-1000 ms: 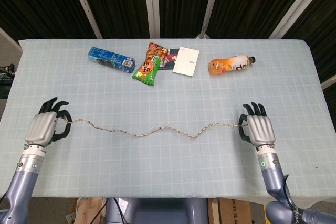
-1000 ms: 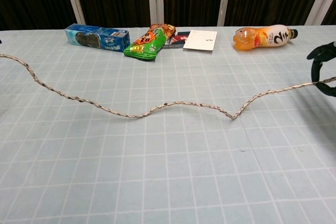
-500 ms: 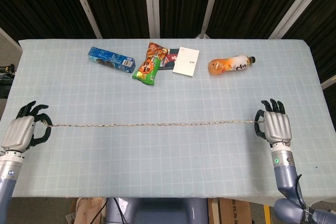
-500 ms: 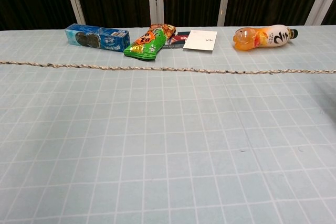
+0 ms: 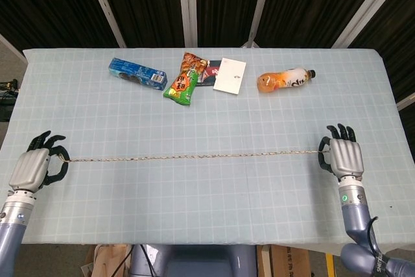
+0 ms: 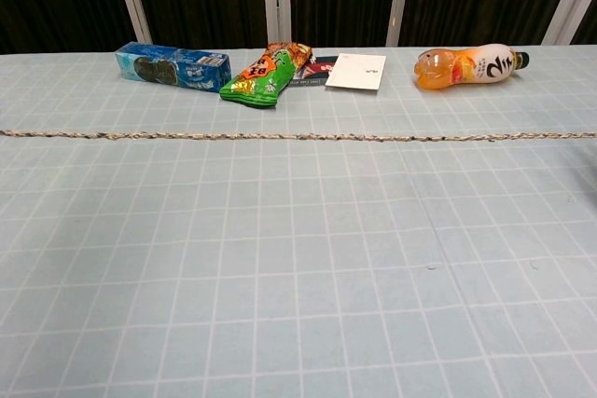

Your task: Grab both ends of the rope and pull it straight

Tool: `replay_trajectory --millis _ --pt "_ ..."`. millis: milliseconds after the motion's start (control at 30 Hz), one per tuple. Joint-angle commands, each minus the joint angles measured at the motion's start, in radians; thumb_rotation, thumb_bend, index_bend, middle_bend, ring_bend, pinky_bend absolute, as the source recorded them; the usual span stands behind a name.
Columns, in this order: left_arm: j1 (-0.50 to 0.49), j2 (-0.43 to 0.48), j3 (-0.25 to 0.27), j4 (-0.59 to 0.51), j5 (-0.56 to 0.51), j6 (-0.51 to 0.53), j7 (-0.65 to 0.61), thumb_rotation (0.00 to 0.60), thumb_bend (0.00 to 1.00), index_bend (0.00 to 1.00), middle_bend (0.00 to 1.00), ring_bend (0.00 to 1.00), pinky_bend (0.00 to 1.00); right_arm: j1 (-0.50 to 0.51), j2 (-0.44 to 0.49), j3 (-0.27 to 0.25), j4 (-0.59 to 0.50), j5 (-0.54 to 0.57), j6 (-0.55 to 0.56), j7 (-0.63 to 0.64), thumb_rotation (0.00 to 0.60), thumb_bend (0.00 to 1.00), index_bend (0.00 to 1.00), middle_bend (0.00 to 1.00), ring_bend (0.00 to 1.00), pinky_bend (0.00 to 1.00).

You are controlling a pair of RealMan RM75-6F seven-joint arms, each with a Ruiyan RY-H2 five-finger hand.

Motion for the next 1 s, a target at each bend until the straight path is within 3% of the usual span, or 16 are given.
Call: replay_trajectory --millis 33,800,867,1000 --pt "0.0 -0.006 0.001 0.004 -0.001 -0.003 0.005 0.6 0.66 0.62 0.18 0.0 0.0 0.0 -0.001 -0.001 0.002 -0.001 0.0 0.0 0.6 0.51 0.61 0.18 0.0 0.0" --pt "0.004 -0.05 0.002 0.028 -0.016 -0.023 0.03 0.6 0.63 0.59 0.16 0.0 0.0 -0.014 -0.011 -0.009 0.021 -0.007 0.004 0.001 0.6 0.51 0.6 0.18 0.0 0.0" --pt "0.003 -0.05 0.005 0.029 -0.015 -0.026 0.036 0.6 0.59 0.55 0.14 0.0 0.0 -0.016 -0.009 -0.014 0.021 -0.006 0.0 -0.001 0.6 0.51 0.54 0.18 0.0 0.0" --pt "0.004 -0.05 0.011 0.034 -0.014 -0.031 0.051 0.6 0.49 0.46 0.1 0.0 0.0 -0.016 0.0 -0.025 0.014 0.009 -0.019 -0.019 0.6 0.51 0.29 0.12 0.0 0.0"
